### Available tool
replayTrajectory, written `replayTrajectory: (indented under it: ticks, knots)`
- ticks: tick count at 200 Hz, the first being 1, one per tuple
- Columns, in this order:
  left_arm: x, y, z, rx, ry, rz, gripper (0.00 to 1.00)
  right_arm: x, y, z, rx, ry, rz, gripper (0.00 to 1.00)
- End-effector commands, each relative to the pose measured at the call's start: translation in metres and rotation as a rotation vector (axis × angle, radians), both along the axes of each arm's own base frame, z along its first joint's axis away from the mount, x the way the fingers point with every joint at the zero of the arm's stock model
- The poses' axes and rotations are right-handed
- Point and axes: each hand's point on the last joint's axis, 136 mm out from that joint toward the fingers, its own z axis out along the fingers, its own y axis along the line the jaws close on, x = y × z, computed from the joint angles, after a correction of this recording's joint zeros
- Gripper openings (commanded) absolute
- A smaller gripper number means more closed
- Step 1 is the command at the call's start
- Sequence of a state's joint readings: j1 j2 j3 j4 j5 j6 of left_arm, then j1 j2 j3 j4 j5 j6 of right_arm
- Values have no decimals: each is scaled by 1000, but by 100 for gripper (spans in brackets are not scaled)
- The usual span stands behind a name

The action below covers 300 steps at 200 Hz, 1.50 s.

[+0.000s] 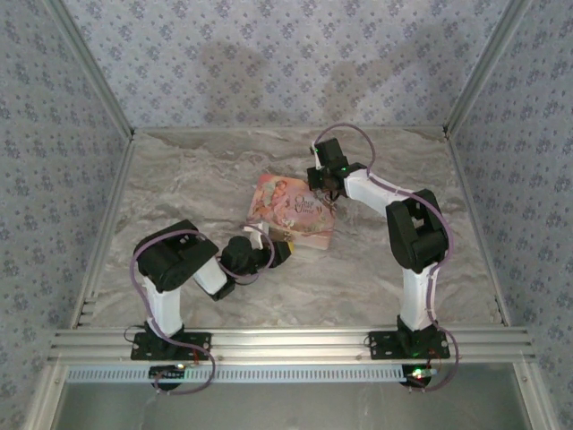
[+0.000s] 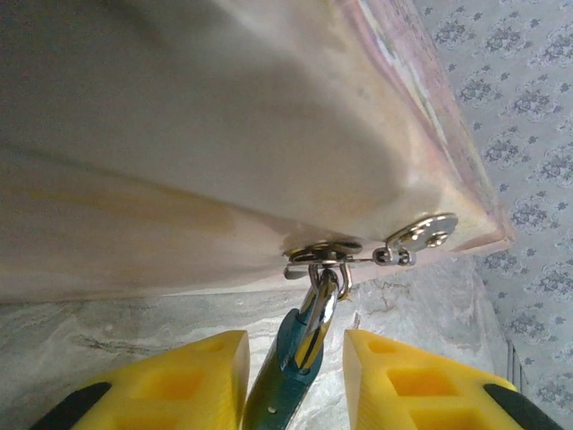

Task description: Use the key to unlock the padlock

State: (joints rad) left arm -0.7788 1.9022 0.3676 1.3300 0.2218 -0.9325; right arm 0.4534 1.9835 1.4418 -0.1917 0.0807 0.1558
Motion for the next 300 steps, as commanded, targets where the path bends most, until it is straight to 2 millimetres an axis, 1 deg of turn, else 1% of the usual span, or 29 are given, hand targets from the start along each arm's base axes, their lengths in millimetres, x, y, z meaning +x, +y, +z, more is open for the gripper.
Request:
replayTrajectory:
  ticks: [1,12,28,59,78,96,106,120,138,170,194,212,232,238,241,243,245,264,275,300]
  knots:
    - [0,-5,5,-11,-2,-32,30,-19,0,-12,-24,70,32,0]
    - [0,-5,5,-14,0,-33,29,-19,1,-13,-24,70,33,0]
    - [2,-5,6,-16,1,-35,24,-20,0,-14,-27,73,33,0]
    - [5,-8,9,-27,3,-47,21,-20,-1,-14,-29,72,34,0]
    - [8,-8,11,-28,4,-48,16,-19,-1,-11,-26,67,35,0]
    - [7,-9,12,-27,9,-56,15,-19,0,-7,-19,58,38,0]
    - [7,-10,13,-29,10,-61,11,-19,0,-4,-18,53,39,0]
    - [6,-10,14,-26,16,-64,11,-18,-1,2,-15,39,40,0]
    - [4,-10,17,-22,22,-70,9,-15,-2,16,-4,13,40,0]
    - [2,-14,24,-28,42,-93,7,-13,-10,50,32,-38,32,0]
    - [3,-19,28,-29,49,-103,6,-21,-20,78,87,-70,27,0]
    - [5,-23,35,-56,50,-108,6,-37,-25,92,148,-79,31,0]
    - [7,-31,42,-75,57,-125,5,-61,-30,103,226,-66,41,0]
    - [8,-33,43,-76,61,-125,5,-70,-32,103,252,-59,43,0]
    - [8,-34,43,-75,63,-127,5,-74,-32,108,269,-64,48,0]
    - [8,-34,43,-74,64,-127,5,-80,-33,100,271,-43,48,0]
    - [8,-35,44,-75,63,-126,5,-84,-34,98,277,-37,48,0]
    - [9,-41,46,-69,64,-129,5,-119,-29,99,359,-4,94,0]
    - [11,-43,45,-69,64,-127,5,-139,-27,96,370,10,113,0]
    - [16,-47,45,-109,71,-107,5,-176,-37,90,382,20,110,0]
